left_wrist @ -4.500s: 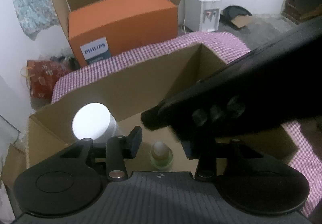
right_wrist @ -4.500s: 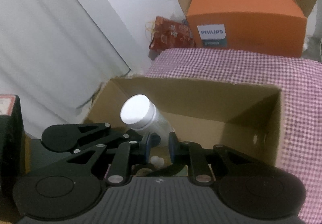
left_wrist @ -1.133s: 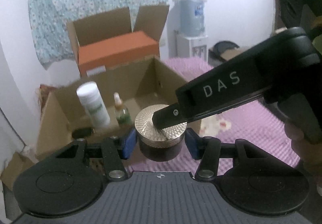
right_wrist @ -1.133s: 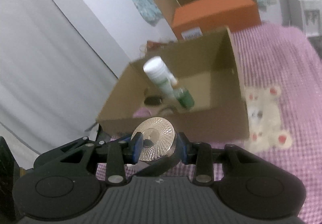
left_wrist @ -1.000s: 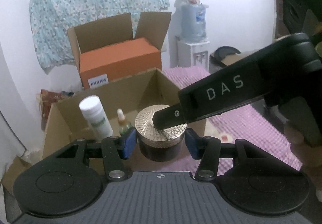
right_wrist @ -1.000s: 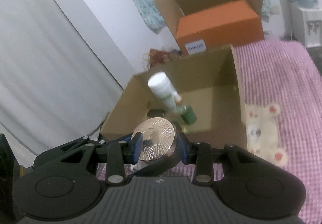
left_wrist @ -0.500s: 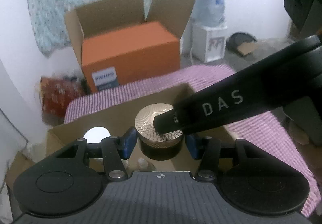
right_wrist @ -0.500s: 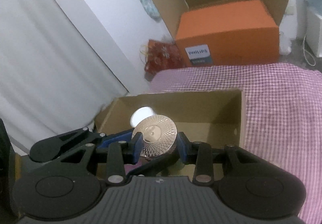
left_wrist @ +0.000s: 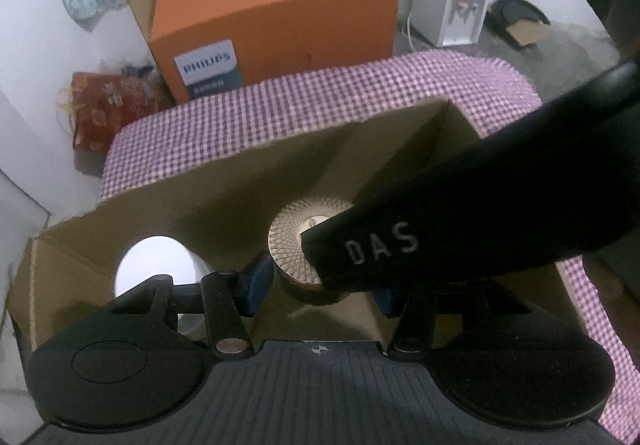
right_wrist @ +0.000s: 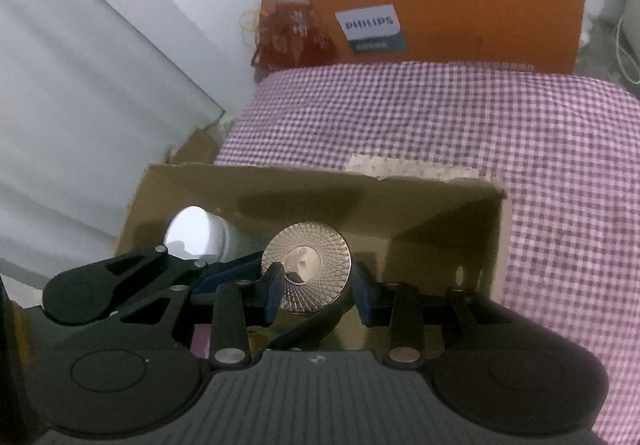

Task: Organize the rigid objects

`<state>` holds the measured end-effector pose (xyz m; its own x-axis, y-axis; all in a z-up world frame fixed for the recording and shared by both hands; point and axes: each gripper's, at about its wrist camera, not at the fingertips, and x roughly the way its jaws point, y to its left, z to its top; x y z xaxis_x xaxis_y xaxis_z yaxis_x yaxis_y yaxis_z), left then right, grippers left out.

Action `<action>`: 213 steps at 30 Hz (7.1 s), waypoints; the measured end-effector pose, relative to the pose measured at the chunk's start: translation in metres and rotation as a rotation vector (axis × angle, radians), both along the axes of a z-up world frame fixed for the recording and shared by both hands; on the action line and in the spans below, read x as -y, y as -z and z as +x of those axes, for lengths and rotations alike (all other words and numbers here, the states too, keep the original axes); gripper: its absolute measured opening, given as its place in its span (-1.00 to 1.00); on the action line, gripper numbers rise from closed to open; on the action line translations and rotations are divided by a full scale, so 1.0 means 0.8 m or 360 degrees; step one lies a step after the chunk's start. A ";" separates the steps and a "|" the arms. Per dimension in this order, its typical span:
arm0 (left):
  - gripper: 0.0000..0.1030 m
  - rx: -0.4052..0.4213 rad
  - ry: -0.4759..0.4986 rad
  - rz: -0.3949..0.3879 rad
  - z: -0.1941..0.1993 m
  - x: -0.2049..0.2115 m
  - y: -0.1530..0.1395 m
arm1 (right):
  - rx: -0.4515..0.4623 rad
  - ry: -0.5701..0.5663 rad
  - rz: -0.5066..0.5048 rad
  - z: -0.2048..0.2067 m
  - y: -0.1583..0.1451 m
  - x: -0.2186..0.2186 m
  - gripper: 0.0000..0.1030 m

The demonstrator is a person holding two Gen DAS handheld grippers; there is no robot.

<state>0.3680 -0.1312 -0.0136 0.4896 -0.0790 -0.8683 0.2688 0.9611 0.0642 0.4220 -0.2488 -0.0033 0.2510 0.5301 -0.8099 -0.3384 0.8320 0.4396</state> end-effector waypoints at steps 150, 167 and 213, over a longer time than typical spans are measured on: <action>-0.31 0.0166 0.0075 -0.0219 -0.110 0.028 -0.003 | 0.0147 0.0097 0.0026 -0.108 -0.002 0.032 -0.37; -0.17 0.0374 0.0029 -0.0345 -0.168 -0.050 -0.051 | 0.0382 0.0003 -0.0037 -0.142 -0.053 0.017 0.35; -0.54 0.0206 0.0080 -0.0403 -0.130 -0.033 -0.007 | 0.0311 -0.0221 -0.0208 -0.101 -0.015 -0.049 -0.77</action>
